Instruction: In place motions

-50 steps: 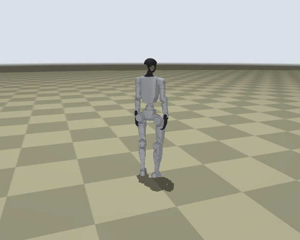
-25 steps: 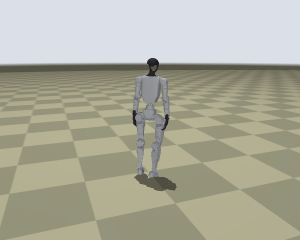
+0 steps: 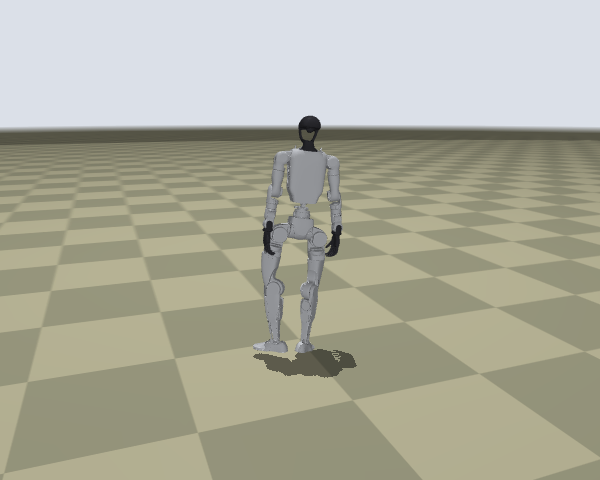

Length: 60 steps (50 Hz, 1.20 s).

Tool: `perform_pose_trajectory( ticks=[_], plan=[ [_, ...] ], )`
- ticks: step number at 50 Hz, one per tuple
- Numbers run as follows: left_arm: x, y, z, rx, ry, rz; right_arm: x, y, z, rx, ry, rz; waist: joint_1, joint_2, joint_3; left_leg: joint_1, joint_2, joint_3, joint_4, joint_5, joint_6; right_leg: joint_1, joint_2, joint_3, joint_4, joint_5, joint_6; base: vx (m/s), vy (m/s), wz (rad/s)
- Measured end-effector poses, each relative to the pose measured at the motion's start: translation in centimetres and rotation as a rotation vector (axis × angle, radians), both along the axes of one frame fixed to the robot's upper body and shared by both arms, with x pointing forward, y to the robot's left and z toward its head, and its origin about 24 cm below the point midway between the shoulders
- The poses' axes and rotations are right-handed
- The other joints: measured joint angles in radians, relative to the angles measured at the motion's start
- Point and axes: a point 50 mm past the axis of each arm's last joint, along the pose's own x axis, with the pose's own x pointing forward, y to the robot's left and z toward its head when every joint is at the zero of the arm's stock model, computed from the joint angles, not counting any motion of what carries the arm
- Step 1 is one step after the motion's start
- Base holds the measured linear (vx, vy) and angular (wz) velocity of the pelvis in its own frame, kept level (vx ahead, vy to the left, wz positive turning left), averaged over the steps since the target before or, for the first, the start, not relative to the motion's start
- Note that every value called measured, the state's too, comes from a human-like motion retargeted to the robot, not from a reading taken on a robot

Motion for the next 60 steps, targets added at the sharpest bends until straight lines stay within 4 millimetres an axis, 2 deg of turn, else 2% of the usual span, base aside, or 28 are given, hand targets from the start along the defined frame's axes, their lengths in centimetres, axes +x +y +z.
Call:
perform_pose_trajectory(
  ticks=[2,3,4,9,14,23,27,30,33,35,37,40,45,47,48,50,51,52,53,56,60],
  plan=[
    [-0.3,0.0,0.0,0.002,0.003,0.023,0.2,0.2,0.0,0.004,-0.008,0.008,0.001,0.008,-0.007,0.009,-0.002,0.000,-0.011,0.024,-0.012,0.000,0.008,-0.013,0.000,-0.004,0.004,0.12,0.08,0.62],
    [-0.4,-0.1,0.0,0.002,0.003,0.037,0.4,0.3,0.0,0.006,-0.014,0.013,0.001,0.022,-0.011,0.011,-0.001,-0.010,-0.027,0.035,-0.046,-0.001,0.023,-0.019,-0.001,-0.007,0.005,0.14,0.10,0.60],
    [-0.5,-0.2,0.0,0.000,0.004,0.047,0.6,0.3,0.0,0.007,-0.020,0.017,0.001,0.033,-0.014,0.013,-0.005,-0.006,-0.049,0.032,-0.056,0.000,0.034,-0.024,-0.002,-0.010,0.007,0.18,0.14,0.58],
    [-0.5,-0.9,-0.1,-0.023,0.003,0.063,1.2,0.4,0.0,0.009,-0.039,0.019,0.011,0.075,-0.018,0.021,-0.043,-0.036,-0.151,-0.006,-0.044,0.013,0.067,-0.044,-0.003,-0.017,0.018,0.20,0.15,0.35],
    [0.1,-0.9,-0.1,-0.030,-0.023,0.050,1.7,1.0,-0.1,0.023,-0.049,0.009,0.018,0.075,-0.015,0.018,-0.067,-0.073,-0.168,-0.020,-0.036,0.026,0.056,-0.062,0.002,-0.015,0.033,0.22,0.12,0.21],
    [1.4,-0.7,-0.1,-0.033,-0.068,0.040,0.7,1.0,-0.1,0.013,-0.018,0.072,0.042,0.066,-0.016,0.025,-0.105,-0.137,-0.165,-0.067,0.008,0.067,0.018,-0.122,0.033,-0.015,0.047,0.30,0.15,0.24],
    [2.4,-0.7,-0.1,-0.038,-0.089,0.015,0.0,0.6,-0.1,0.004,0.004,0.048,0.030,0.082,-0.013,0.015,-0.106,-0.181,-0.163,-0.084,0.030,0.085,0.000,-0.181,0.079,-0.019,0.022,0.25,0.18,0.65],
    [3.3,-0.8,-0.1,-0.042,-0.103,-0.016,-0.5,0.1,0.0,-0.007,0.015,0.010,0.017,0.112,-0.009,-0.001,-0.088,-0.223,-0.160,-0.091,0.044,0.085,-0.016,-0.222,0.154,-0.003,-0.020,0.17,0.11,0.95],
    [3.9,-0.9,0.0,-0.045,-0.114,-0.038,-0.7,-0.4,0.0,-0.024,0.019,-0.009,0.014,0.159,-0.007,-0.017,-0.047,-0.254,-0.161,-0.093,0.048,0.038,-0.043,-0.166,0.294,-0.004,-0.097,0.18,0.11,0.79],
    [4.3,-0.7,0.0,-0.041,-0.122,-0.039,-0.6,-0.5,0.1,-0.031,0.019,-0.007,0.011,0.169,-0.006,-0.031,-0.041,-0.267,-0.164,-0.092,0.053,-0.019,-0.051,-0.054,0.377,-0.030,-0.111,0.11,0.04,0.66],
    [4.5,-0.2,0.1,-0.033,-0.127,-0.031,-0.1,-0.4,0.0,-0.029,0.014,0.003,-0.020,0.163,-0.001,-0.050,-0.051,-0.297,-0.167,-0.085,0.063,-0.102,-0.029,0.141,0.433,-0.067,-0.064,0.05,-0.03,1.05],
    [4.6,0.5,0.2,-0.012,-0.123,-0.009,0.8,0.2,0.0,-0.019,-0.002,0.014,-0.073,0.149,0.016,-0.074,-0.066,-0.354,-0.164,-0.074,0.074,-0.155,0.060,0.381,0.386,-0.113,0.015,-0.03,-0.08,1.23],
    [3.7,1.5,0.3,0.015,-0.092,0.032,2.2,1.1,-0.1,0.002,-0.049,0.061,-0.139,0.096,0.043,-0.087,-0.120,-0.436,-0.158,-0.062,0.083,-0.156,0.139,0.628,0.200,-0.161,0.127,-0.01,-0.13,1.11],
    [3.3,1.9,0.3,0.023,-0.076,0.042,2.5,1.3,-0.1,0.009,-0.058,0.081,-0.153,0.064,0.054,-0.075,-0.157,-0.469,-0.159,-0.062,0.088,-0.145,0.147,0.686,0.130,-0.141,0.172,0.04,-0.11,1.02],
    [3.1,2.0,0.3,0.027,-0.069,0.045,2.5,1.5,-0.1,0.013,-0.059,0.088,-0.157,0.051,0.061,-0.064,-0.170,-0.485,-0.159,-0.062,0.089,-0.138,0.148,0.699,0.098,-0.098,0.158,0.08,-0.10,0.80],
    [2.6,2.2,0.4,0.032,-0.053,0.054,2.5,1.8,-0.1,0.025,-0.053,0.101,-0.135,0.030,0.063,-0.049,-0.187,-0.495,-0.159,-0.063,0.089,-0.110,0.148,0.759,0.073,-0.122,0.166,0.13,-0.09,0.36],
    [2.4,2.1,0.4,0.029,-0.045,0.053,2.3,1.8,-0.1,0.031,-0.044,0.100,-0.107,0.026,0.060,-0.044,-0.190,-0.493,-0.159,-0.065,0.090,-0.096,0.114,0.621,0.071,-0.120,0.177,0.15,-0.07,-0.03],
    [2.1,2.0,0.3,0.025,-0.038,0.054,2.1,1.9,-0.2,0.035,-0.036,0.097,-0.077,0.024,0.058,-0.039,-0.191,-0.489,-0.158,-0.067,0.091,-0.084,0.093,0.550,0.069,-0.119,0.188,0.14,-0.07,-0.18],
    [1.8,1.6,0.3,0.020,-0.032,0.055,1.9,1.8,-0.2,0.035,-0.031,0.092,-0.043,0.024,0.055,-0.034,-0.188,-0.485,-0.156,-0.069,0.090,-0.077,0.100,0.614,0.063,-0.118,0.199,0.13,-0.06,-0.13],
    [0.8,0.8,0.1,0.003,-0.024,0.077,2.0,1.8,-0.2,0.029,-0.042,0.075,0.014,0.022,0.045,-0.020,-0.189,-0.488,-0.156,-0.075,0.091,-0.064,0.086,0.562,0.054,-0.116,0.199,0.11,-0.06,0.04],
    [-0.7,0.2,0.1,-0.021,0.008,0.124,3.2,2.3,-0.1,0.036,-0.091,0.105,-0.021,0.026,0.029,-0.022,-0.186,-0.512,-0.158,-0.075,0.091,-0.051,0.099,0.559,0.043,-0.117,0.186,0.01,-0.06,0.30]
  ],
)
